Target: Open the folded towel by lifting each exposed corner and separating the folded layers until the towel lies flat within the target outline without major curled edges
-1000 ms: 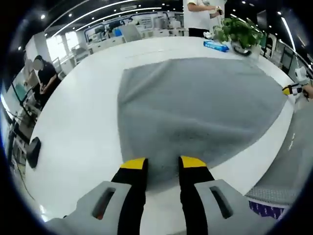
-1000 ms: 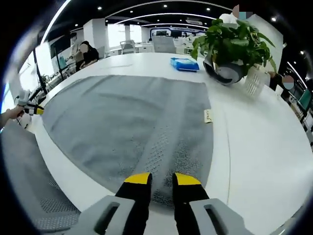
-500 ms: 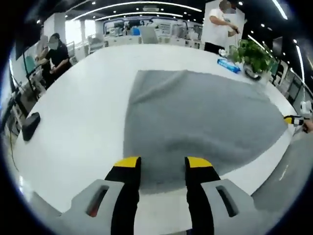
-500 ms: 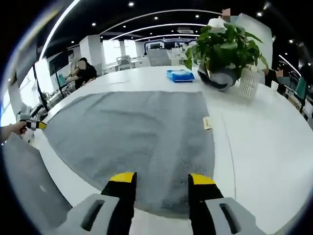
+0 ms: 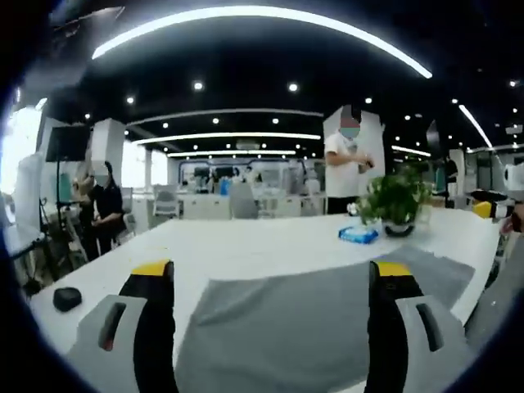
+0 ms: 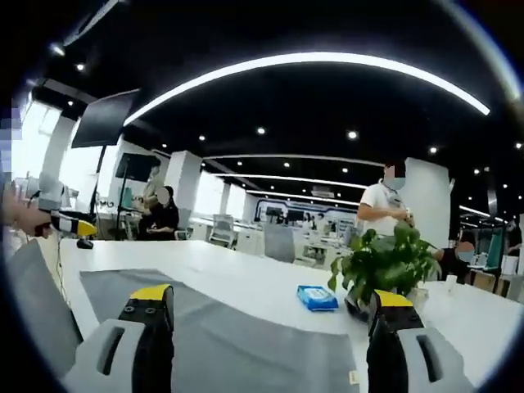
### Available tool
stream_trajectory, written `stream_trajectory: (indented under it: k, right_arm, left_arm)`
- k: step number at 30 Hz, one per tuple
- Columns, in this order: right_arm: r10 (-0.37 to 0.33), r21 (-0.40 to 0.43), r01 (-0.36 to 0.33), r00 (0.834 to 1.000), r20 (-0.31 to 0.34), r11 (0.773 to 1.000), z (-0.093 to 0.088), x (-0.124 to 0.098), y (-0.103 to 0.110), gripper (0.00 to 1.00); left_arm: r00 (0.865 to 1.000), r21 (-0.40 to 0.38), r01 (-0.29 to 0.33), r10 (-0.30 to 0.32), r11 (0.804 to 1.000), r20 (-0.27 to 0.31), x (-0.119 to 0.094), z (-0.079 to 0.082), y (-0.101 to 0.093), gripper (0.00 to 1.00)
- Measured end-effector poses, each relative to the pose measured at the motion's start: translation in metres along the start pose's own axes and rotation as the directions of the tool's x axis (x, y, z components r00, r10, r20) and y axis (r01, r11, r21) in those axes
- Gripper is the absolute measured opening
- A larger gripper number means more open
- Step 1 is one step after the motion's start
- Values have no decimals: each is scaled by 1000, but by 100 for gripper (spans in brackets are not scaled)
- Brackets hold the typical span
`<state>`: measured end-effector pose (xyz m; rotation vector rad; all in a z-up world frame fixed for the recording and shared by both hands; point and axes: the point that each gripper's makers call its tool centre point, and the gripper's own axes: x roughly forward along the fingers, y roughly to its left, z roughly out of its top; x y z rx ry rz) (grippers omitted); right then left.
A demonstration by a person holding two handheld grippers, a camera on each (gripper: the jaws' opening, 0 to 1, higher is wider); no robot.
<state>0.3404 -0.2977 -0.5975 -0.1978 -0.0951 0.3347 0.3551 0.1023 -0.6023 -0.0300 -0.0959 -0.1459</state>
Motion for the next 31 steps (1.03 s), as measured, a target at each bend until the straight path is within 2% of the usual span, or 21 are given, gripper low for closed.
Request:
stream_trajectory:
  k: [1, 2, 5, 6, 7, 8, 9, 11, 13, 16, 19, 23, 27, 31]
  right_arm:
    - [-1, 12, 1, 1000, 2, 1000, -1, 3, 6, 100]
    - [2, 25, -2, 1000, -2, 1000, -2, 5, 10, 100]
    - [10, 89, -7, 1000, -29, 996, -14, 12, 20, 100]
    - [27, 43, -25, 998, -58, 999, -19, 14, 22, 100]
    - [14, -5, -15, 997, -73, 1000, -21, 14, 21, 100]
    - [2, -50, -6, 997, -75, 999, -22, 15, 19, 100]
    - [11, -84, -17, 997, -79, 996, -25, 15, 21, 100]
    - [15, -49, -19, 997, -78, 999, -24, 15, 22, 100]
    - [18, -36, -21, 997, -75, 999, -23, 16, 23, 100]
    - [7, -25, -9, 996, -84, 1000, -27, 15, 20, 100]
    - [6, 9, -5, 997, -83, 1000, -27, 14, 18, 100]
    - [7, 1, -7, 993, -121, 1000, -35, 15, 21, 100]
    - [20, -25, -24, 990, -137, 999, -37, 15, 25, 100]
    - [42, -1, -43, 982, -181, 999, -47, 16, 28, 100]
  left_arm:
    - [999, -8, -2, 2, 1000, 36, 0, 7, -6, 99]
    - [999, -7, -3, 3, 1000, 48, 1, 9, -8, 99]
    - [999, -46, -5, 7, 999, 42, 5, 4, -17, 99]
    - [999, -40, 5, -3, 999, 48, 7, -1, -22, 99]
    - [999, -19, 21, -20, 1000, 41, 9, -6, -26, 99]
    - [999, 35, 41, -41, 999, -20, 11, -18, -29, 99]
    - [998, 43, 45, -43, 998, -37, 11, -19, -28, 99]
    - [999, 21, 49, -48, 999, -17, 13, -17, -28, 99]
    - [998, 1, 60, -60, 998, -22, 14, -20, -27, 99]
    - [997, 15, 69, -68, 998, -31, 15, -23, -27, 99]
    - [994, 62, 96, -93, 993, -52, 15, -29, -31, 99]
    - [993, 95, 102, -94, 990, -77, 15, -35, -30, 99]
    - [992, 104, 104, -95, 989, -86, 15, -35, -34, 99]
    - [990, 103, 113, -102, 988, -98, 14, -36, -35, 99]
